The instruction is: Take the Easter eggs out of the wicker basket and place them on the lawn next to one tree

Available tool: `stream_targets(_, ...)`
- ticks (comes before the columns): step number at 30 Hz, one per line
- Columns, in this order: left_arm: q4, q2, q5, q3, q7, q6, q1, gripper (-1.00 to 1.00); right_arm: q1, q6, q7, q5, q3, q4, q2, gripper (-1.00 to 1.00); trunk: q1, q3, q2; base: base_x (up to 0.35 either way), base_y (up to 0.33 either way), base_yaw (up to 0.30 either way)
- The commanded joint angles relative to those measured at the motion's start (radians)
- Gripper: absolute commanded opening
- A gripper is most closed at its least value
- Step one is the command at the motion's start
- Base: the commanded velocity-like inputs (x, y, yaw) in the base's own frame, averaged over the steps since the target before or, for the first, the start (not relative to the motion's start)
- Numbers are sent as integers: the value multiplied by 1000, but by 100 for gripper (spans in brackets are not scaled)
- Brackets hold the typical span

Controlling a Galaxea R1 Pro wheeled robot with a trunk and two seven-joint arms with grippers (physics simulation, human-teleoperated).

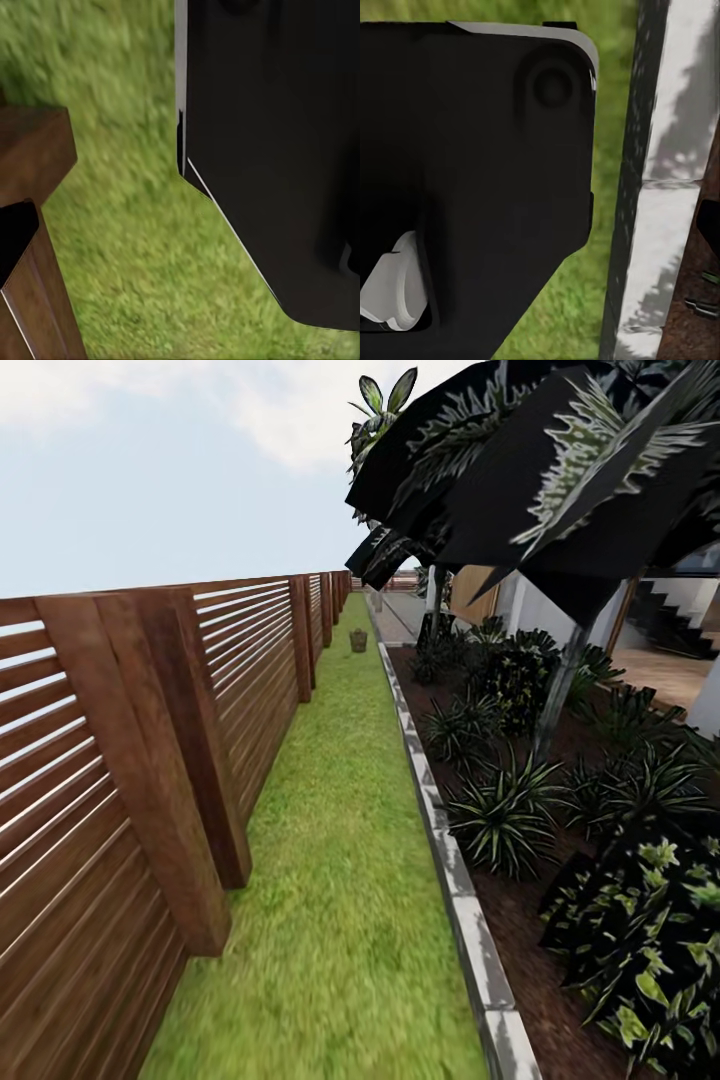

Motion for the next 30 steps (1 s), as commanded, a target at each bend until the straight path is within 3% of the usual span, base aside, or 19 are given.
stream_targets(1,-1,0,0,0,0,0,0,100,0,0,0,0,0,0,0,100,1,-1,-1,323,0,0)
stream_targets(30,-1,0,0,0,0,0,0,100,0,0,0,0,0,0,0,100,1,-1,-1,323,0,0)
